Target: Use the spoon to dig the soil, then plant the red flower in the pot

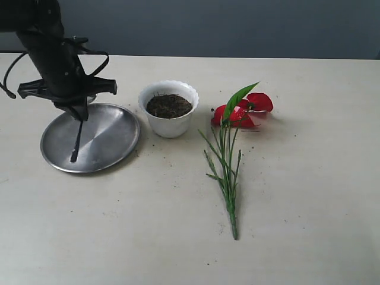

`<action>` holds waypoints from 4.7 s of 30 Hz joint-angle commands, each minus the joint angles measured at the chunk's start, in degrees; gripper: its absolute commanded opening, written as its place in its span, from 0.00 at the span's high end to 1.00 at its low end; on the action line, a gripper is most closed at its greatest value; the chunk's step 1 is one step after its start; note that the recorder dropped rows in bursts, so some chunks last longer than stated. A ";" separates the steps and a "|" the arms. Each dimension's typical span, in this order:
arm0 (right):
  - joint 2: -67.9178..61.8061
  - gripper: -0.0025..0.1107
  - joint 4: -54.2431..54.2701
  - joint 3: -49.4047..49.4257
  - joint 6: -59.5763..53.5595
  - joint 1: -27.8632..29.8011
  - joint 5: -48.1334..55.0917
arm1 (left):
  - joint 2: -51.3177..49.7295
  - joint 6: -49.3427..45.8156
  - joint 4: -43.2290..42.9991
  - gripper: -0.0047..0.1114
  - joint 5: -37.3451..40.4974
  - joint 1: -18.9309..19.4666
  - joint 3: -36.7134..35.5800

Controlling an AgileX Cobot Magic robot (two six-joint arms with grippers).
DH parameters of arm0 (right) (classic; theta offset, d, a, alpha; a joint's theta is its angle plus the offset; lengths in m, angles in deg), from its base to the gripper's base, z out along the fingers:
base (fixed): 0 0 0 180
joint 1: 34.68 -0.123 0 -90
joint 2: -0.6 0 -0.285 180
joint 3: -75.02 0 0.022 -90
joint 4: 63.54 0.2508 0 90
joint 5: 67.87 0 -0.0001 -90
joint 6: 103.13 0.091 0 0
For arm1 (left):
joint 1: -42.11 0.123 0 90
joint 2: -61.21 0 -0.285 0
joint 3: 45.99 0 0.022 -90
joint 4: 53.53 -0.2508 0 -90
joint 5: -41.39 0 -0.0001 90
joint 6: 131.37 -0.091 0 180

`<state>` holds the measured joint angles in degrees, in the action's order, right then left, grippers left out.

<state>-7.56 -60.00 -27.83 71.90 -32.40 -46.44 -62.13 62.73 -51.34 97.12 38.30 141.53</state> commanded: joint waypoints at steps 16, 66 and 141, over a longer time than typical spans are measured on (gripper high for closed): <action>0.37 0.98 -0.06 0.07 -0.04 0.34 -0.67 | -8.36 0.11 -0.34 0.96 5.17 0.21 7.81; 0.37 0.98 -0.06 0.07 -0.04 0.34 -0.67 | -13.08 -0.99 1.59 0.96 3.44 0.21 8.33; 0.37 0.98 -0.06 0.07 -0.04 0.34 -0.67 | 78.76 0.29 -14.93 0.96 -20.92 -2.12 -25.06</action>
<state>-7.56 -60.00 -27.83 71.90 -32.40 -46.44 14.16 62.76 -64.13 74.22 36.39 117.07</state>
